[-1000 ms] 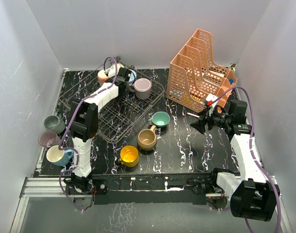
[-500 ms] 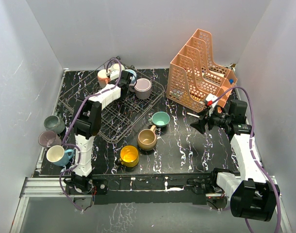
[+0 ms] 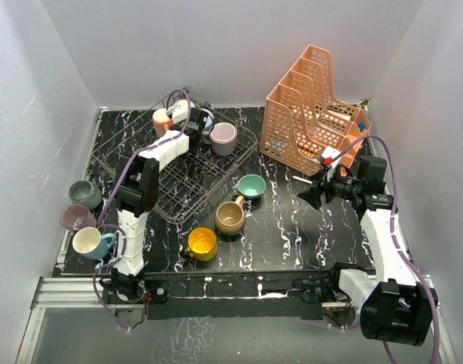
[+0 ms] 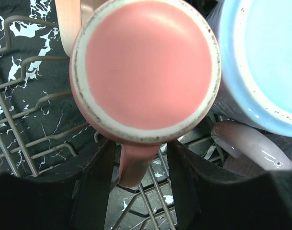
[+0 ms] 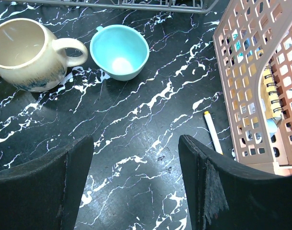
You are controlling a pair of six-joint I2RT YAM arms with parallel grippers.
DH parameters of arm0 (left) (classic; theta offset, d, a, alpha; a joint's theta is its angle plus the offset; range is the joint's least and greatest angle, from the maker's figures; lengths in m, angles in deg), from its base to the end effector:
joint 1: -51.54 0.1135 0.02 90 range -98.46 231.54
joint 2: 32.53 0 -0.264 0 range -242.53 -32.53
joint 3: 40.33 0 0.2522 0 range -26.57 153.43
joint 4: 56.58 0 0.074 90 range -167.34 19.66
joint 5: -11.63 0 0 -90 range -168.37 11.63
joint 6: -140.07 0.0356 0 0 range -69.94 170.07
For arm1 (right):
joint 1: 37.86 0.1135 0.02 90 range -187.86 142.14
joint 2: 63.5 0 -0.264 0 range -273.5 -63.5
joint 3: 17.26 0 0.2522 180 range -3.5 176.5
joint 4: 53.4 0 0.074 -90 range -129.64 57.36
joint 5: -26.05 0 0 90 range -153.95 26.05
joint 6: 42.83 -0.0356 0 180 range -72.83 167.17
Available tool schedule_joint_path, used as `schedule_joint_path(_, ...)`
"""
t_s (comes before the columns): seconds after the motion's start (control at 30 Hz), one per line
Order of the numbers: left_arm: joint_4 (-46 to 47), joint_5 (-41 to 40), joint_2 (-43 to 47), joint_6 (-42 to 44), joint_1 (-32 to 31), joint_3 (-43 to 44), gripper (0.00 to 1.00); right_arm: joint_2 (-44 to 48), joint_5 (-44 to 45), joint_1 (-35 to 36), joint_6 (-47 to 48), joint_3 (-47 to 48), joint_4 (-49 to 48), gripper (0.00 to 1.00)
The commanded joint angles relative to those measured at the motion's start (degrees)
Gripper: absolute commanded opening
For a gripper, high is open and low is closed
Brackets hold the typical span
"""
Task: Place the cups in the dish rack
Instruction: Turn the cup upside down in the dish rack.
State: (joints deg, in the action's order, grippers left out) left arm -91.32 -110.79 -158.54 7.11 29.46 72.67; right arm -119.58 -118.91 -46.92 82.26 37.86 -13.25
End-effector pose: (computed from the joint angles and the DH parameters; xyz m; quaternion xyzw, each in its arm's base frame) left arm 0.4621 -0.1668 0.1933 -0.2613 0.8627 0.0335 0.4318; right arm 0.1981 -0.0021 0.2663 -0.3679 0.7439 0.2513 0.4981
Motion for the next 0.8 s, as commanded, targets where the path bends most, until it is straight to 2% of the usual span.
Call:
schedule_joint_path(0.0,-0.1,-2.4,4.6,0.7,0.4,2.3,0.46,0.5,0.0,-0.2,0.9,-0.3,-2.0,0.74)
schedule_joint_path(0.13,-0.4,-1.6,7.5,0.6,0.3,1.0,0.48,0.5,-0.1,-0.2,1.0,-0.4,-1.9,0.74)
schedule_joint_path(0.4,3.6,0.9,18.9,0.0,0.4,-9.4,0.49,0.4,-0.5,-0.2,1.2,-0.5,-1.9,0.74)
schedule_joint_path(0.6,9.1,7.8,29.7,0.5,0.4,-19.8,0.5,0.6,-0.8,-0.2,1.4,-0.7,-1.9,0.74)
schedule_joint_path(0.77,15.7,15.4,40.7,1.7,0.4,-31.8,0.52,0.8,-1.2,-0.2,1.7,-0.9,-1.9,0.74)
